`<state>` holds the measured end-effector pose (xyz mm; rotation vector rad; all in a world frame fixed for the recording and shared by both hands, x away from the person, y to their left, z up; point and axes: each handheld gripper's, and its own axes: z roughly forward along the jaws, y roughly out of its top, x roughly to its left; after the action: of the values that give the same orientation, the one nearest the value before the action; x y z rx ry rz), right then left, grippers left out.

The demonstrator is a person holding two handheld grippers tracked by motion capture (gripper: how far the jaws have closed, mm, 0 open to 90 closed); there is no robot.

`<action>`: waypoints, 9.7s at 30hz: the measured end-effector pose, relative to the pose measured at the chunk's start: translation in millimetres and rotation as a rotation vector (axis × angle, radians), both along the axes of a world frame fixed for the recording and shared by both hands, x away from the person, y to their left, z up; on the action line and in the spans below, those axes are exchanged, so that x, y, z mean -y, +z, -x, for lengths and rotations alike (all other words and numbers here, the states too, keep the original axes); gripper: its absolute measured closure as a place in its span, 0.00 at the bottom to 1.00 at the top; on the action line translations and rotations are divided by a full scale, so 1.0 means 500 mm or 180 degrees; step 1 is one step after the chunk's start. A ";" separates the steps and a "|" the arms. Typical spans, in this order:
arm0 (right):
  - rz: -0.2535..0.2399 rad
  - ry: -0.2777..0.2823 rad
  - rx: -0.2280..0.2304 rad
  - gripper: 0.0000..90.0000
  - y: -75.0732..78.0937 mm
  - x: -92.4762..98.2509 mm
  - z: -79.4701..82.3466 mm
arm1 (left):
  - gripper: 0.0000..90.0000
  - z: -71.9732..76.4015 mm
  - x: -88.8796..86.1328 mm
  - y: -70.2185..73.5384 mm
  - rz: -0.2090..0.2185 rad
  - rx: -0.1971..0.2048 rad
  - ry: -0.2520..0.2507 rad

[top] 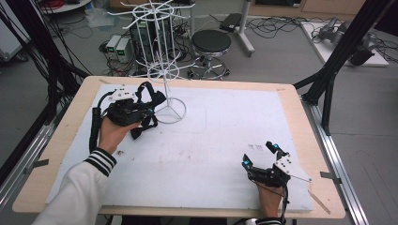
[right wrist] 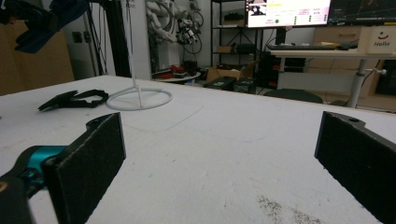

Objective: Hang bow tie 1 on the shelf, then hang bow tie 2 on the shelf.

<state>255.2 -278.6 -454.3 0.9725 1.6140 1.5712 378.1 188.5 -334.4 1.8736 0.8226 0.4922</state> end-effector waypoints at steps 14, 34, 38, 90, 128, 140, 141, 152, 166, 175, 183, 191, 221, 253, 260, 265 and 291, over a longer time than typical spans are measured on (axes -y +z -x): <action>-0.0012 -0.0015 -0.0017 0.01 0.000 0.000 0.001 | 0.07 0.035 -0.011 -0.005 0.0189 0.0516 -0.0452; -0.0020 -0.0022 -0.0003 0.01 0.000 0.000 0.001 | 0.07 0.131 -0.141 -0.069 0.0538 0.0885 -0.0273; -0.0028 -0.0018 -0.0009 0.01 0.000 0.000 0.002 | 0.07 0.151 -0.158 -0.080 0.0583 0.0962 -0.0209; -0.0045 -0.0019 -0.0009 0.01 0.000 0.001 0.001 | 0.07 0.094 -0.182 -0.059 -0.0109 0.0673 -0.0621; -0.0036 -0.0028 -0.0018 0.01 0.000 0.000 0.002 | 0.09 -0.075 -0.169 -0.047 -0.1042 0.0033 -0.1718; -0.0043 -0.0024 0.0003 0.01 0.000 0.002 0.000 | 0.09 -0.112 -0.141 -0.067 -0.1322 -0.0093 -0.1947; -0.0041 -0.0023 0.0003 0.01 0.000 0.002 0.000 | 0.09 -0.115 -0.140 -0.068 -0.1354 -0.0099 -0.1967; -0.0044 -0.0030 0.0006 0.01 0.000 0.002 0.001 | 0.11 -0.138 -0.134 -0.098 -0.1504 -0.0252 -0.2075; -0.0063 -0.0030 0.0001 0.01 -0.001 0.002 0.002 | 0.20 -0.153 -0.128 -0.137 -0.1841 -0.0411 -0.2060; -0.0062 -0.0032 0.0001 0.01 -0.001 0.002 0.002 | 0.30 -0.160 -0.133 -0.144 -0.1975 -0.0464 -0.2064; -0.0062 -0.0030 0.0006 0.01 -0.001 0.002 0.002 | 0.37 -0.162 -0.130 -0.149 -0.2091 -0.0452 -0.2093; -0.0066 -0.0026 0.0017 0.01 -0.001 0.004 0.001 | 0.41 -0.164 -0.127 -0.155 -0.2117 -0.0432 -0.2104; -0.0080 -0.0027 0.0006 0.01 -0.001 0.004 0.002 | 0.85 -0.138 -0.106 -0.145 -0.2052 -0.0532 -0.2045; -0.0071 -0.0013 0.0023 0.01 -0.001 0.004 0.002 | 0.84 -0.003 -0.155 -0.049 -0.0947 -0.0055 -0.1171; -0.0074 -0.0017 0.0019 0.01 -0.001 0.003 0.002 | 0.84 0.013 -0.152 -0.036 -0.0628 -0.0023 -0.1038; -0.0076 -0.0017 0.0016 0.01 -0.001 0.003 0.002 | 0.84 0.027 -0.151 -0.024 -0.0516 0.0010 -0.0968; -0.0069 -0.0012 0.0006 0.01 -0.001 0.003 0.002 | 0.85 0.025 -0.192 0.061 0.0003 0.0391 -0.0638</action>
<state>254.1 -280.0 -454.6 0.9847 1.5961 1.5896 365.4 284.2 -304.1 1.8811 0.5470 0.4753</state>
